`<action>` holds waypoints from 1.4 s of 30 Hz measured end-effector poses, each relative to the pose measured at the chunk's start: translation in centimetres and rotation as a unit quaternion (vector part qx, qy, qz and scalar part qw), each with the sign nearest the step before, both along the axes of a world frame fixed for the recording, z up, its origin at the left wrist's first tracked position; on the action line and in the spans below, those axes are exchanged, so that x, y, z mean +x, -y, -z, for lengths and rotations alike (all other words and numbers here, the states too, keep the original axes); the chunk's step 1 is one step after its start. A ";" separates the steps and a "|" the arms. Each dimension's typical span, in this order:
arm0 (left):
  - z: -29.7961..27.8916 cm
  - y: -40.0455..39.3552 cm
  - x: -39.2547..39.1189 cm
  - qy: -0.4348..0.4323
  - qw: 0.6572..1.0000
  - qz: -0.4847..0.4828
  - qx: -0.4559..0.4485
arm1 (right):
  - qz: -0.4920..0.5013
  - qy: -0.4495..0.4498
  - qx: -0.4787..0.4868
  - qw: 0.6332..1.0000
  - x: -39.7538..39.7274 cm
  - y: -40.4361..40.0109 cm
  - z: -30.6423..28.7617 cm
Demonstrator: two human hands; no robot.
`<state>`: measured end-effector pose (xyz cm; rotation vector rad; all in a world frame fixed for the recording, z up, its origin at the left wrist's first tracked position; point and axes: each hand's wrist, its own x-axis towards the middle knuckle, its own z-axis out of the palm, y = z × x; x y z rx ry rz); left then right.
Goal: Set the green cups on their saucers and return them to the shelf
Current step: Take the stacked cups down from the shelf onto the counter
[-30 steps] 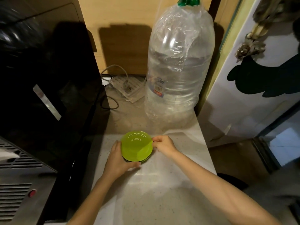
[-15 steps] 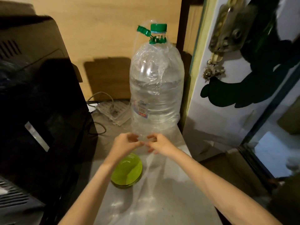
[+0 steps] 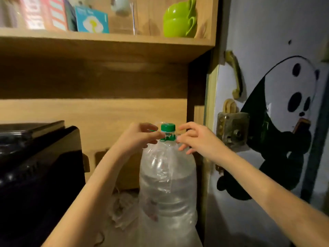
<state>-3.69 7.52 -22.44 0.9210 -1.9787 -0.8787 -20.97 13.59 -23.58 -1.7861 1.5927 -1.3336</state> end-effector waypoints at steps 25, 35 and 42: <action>-25.4 8.5 -9.8 -0.089 0.962 -0.100 -0.240 | -0.071 0.069 -0.204 0.974 -7.8 8.9 -24.3; -26.6 12.0 -10.8 0.012 0.988 -0.086 -0.125 | -0.106 0.096 -0.088 0.986 -8.4 10.7 -26.8; -26.0 12.2 -10.8 -0.040 0.979 -0.090 -0.178 | -0.059 0.075 -0.119 0.988 -8.1 10.9 -26.2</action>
